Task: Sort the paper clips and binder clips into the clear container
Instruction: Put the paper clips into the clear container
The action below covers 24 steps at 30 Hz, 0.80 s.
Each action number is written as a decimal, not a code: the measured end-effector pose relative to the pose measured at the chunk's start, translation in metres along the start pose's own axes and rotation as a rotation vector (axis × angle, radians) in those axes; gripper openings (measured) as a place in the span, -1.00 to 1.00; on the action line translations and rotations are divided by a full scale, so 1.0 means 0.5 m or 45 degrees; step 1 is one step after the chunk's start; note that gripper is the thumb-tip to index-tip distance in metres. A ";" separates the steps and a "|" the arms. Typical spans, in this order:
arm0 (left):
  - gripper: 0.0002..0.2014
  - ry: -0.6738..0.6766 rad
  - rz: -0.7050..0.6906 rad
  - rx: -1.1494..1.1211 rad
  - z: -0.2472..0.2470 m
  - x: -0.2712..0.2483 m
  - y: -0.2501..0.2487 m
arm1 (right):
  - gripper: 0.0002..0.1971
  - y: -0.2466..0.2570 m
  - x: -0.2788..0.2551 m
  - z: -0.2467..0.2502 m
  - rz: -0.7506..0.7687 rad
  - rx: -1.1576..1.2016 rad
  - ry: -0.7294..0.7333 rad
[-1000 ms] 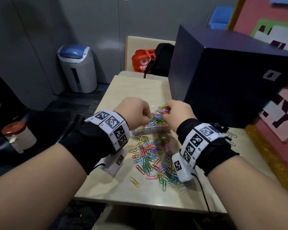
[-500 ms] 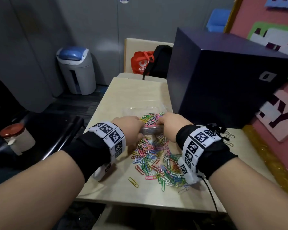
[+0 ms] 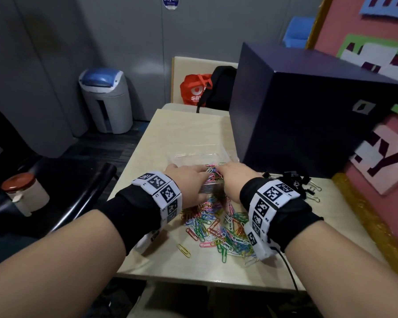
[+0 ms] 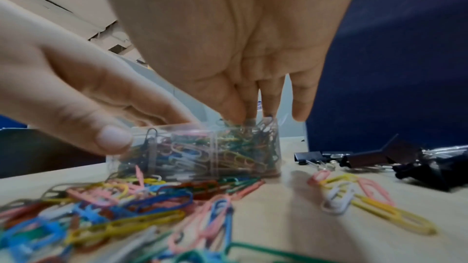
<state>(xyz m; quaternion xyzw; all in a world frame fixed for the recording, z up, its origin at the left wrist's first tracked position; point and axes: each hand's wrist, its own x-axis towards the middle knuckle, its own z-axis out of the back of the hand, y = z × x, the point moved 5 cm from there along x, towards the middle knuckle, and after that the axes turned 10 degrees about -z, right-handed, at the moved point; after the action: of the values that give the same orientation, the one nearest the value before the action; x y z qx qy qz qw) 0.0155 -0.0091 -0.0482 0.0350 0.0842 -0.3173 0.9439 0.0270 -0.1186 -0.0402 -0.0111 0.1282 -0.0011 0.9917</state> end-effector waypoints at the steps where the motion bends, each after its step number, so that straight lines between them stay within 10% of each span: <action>1: -0.43 0.024 0.006 0.028 -0.002 -0.002 0.003 | -0.43 0.001 0.002 -0.002 0.005 -0.016 0.017; 18: -0.88 -0.171 0.174 -0.057 0.030 -0.030 0.040 | -0.48 -0.023 -0.025 0.025 -0.026 0.086 -0.160; 24: -0.86 -0.163 0.170 -0.115 0.024 -0.037 0.037 | -0.68 -0.049 -0.054 0.011 0.005 -0.425 0.154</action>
<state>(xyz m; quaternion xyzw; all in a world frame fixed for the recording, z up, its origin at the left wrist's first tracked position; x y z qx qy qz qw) 0.0137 0.0152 -0.0326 -0.0224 0.0354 -0.2513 0.9670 0.0020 -0.1427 -0.0276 -0.1754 0.1860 0.0216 0.9665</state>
